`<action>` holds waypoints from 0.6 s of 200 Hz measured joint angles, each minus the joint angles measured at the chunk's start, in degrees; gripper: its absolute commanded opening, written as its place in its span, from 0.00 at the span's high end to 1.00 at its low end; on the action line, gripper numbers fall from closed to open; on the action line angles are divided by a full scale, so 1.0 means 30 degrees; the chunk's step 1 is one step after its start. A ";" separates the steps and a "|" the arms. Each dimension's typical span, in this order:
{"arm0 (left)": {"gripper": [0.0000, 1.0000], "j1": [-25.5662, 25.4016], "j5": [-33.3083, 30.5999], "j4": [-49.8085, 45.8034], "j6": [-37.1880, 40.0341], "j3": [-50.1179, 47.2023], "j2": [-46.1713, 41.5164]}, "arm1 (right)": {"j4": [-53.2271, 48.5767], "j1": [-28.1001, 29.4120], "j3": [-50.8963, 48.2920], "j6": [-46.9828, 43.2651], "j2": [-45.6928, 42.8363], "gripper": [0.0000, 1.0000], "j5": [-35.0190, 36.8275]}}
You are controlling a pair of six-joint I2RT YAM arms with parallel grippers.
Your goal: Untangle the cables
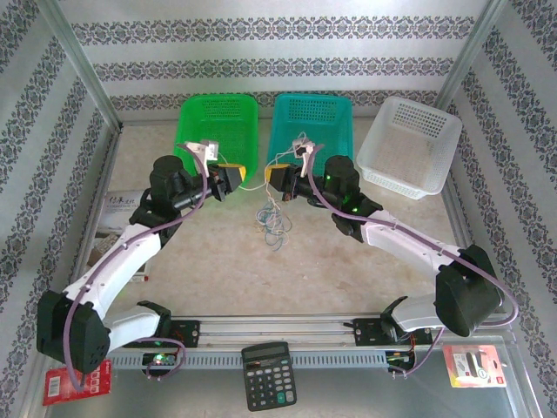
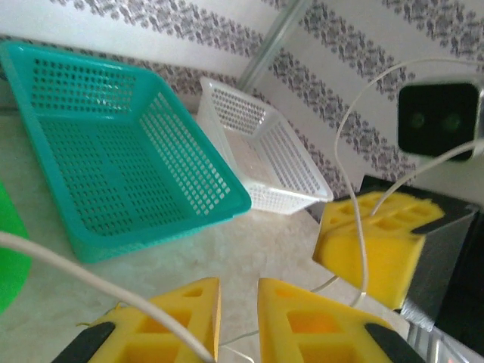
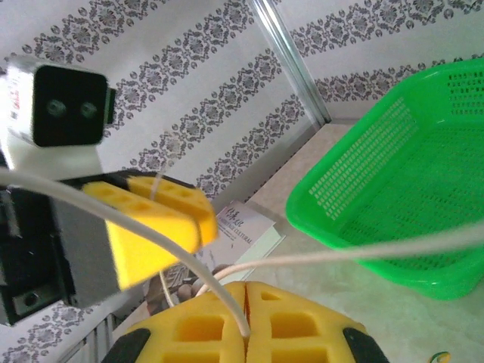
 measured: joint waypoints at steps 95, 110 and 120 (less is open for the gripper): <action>0.70 -0.1989 0.1326 -0.0612 0.2463 -0.0036 0.1756 | 0.0051 -0.0117 0.0386 0.0576 0.0007 1.00 -0.1173; 0.69 -0.2142 0.1399 -0.0619 0.2630 -0.0036 0.1923 | 0.0066 -0.0117 0.0444 0.0576 0.0007 1.00 -0.1260; 0.68 -0.2200 0.1406 -0.0619 0.2681 -0.0036 0.1989 | 0.0066 -0.0117 0.0459 0.0583 0.0007 1.00 -0.1362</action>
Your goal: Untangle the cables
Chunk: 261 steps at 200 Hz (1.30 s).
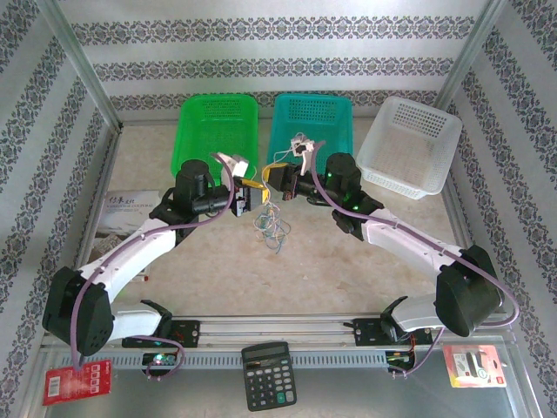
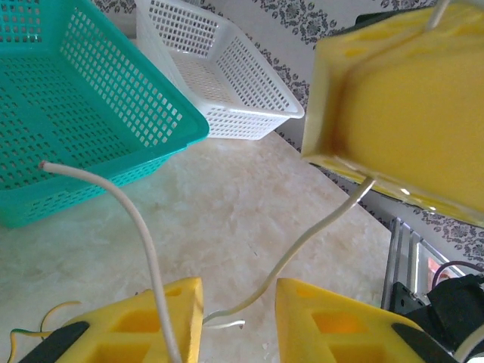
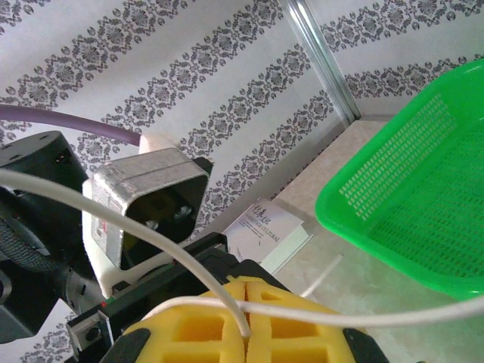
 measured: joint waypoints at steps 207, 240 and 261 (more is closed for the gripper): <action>1.00 -0.0051 -0.0342 0.2288 -0.1049 0.0000 0.0750 | -0.0146 0.0240 -0.0219 0.0226 -0.0306 0.44 -0.0124; 1.00 -0.0051 -0.0546 0.2514 -0.1603 0.0000 0.0612 | -0.0313 -0.0823 -0.1880 -0.0102 -0.2331 0.24 0.0415; 1.00 -0.0051 -0.0554 0.2659 -0.2055 0.0000 0.0590 | -0.0291 -0.1443 -0.3592 -0.0255 -0.4073 0.23 0.1122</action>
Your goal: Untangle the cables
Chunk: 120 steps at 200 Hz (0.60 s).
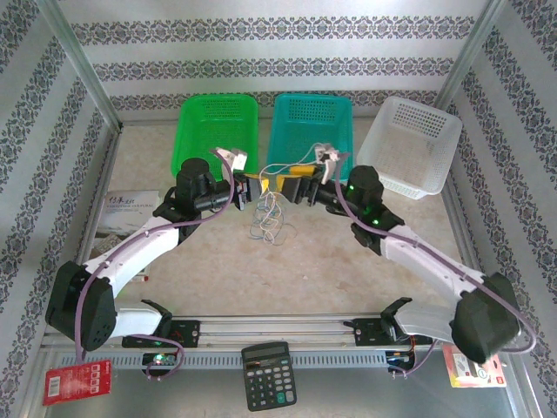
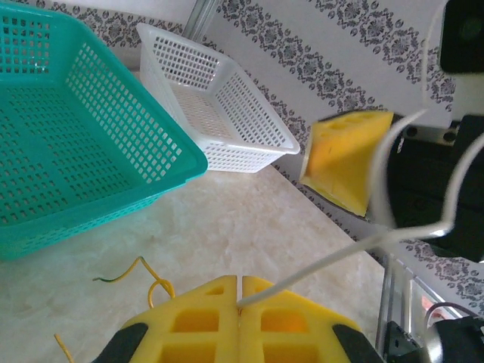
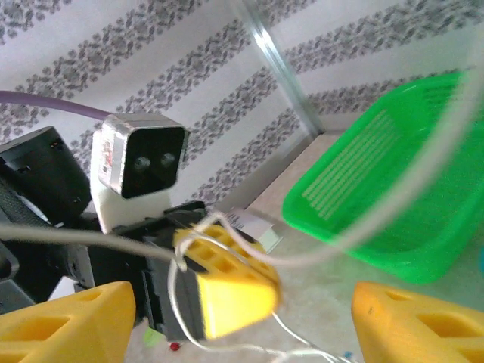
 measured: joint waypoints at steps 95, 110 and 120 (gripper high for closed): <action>1.00 0.0000 0.0022 0.0444 -0.1880 0.0816 -0.0087 | 0.1348 0.2302 -0.5202 -0.2098 0.0765 0.18 0.3490; 1.00 0.0000 0.0022 0.0576 -0.2149 0.0860 -0.0102 | 0.1967 0.2645 -0.5173 -0.2382 0.1603 0.17 0.3789; 1.00 0.0000 0.0015 0.0597 -0.2361 0.0867 -0.0109 | 0.2295 0.2863 -0.5071 -0.2455 0.2229 0.17 0.4014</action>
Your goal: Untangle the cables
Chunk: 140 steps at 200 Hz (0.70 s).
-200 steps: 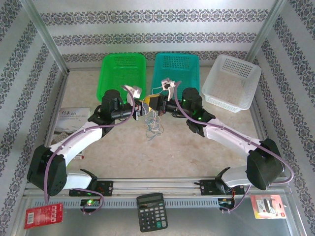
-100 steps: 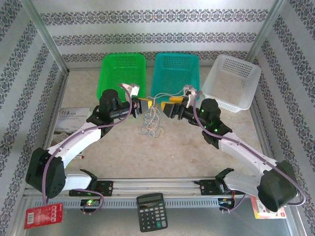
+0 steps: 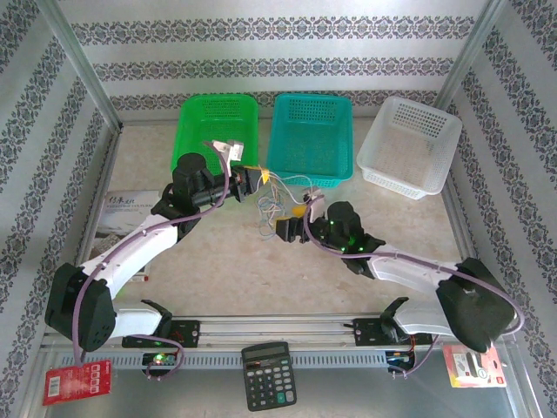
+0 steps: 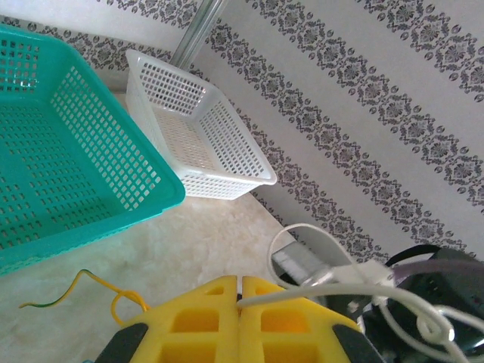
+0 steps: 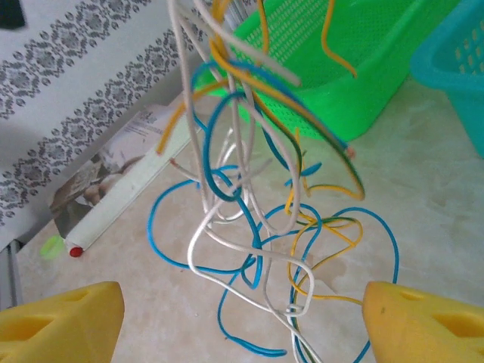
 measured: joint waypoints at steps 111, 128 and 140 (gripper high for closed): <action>1.00 -0.0007 -0.0007 0.1537 -0.2528 0.0000 -0.0160 | 0.5319 0.0474 0.1639 0.0393 0.5763 0.99 0.2958; 1.00 -0.0036 -0.0036 0.1923 -0.3162 0.0044 -0.0160 | 0.5894 0.0474 0.1392 0.0641 0.5829 1.00 0.3111; 1.00 -0.0066 -0.0073 0.2113 -0.3606 0.0189 -0.0175 | 0.6397 0.0474 0.0991 0.0758 0.5821 1.00 0.3213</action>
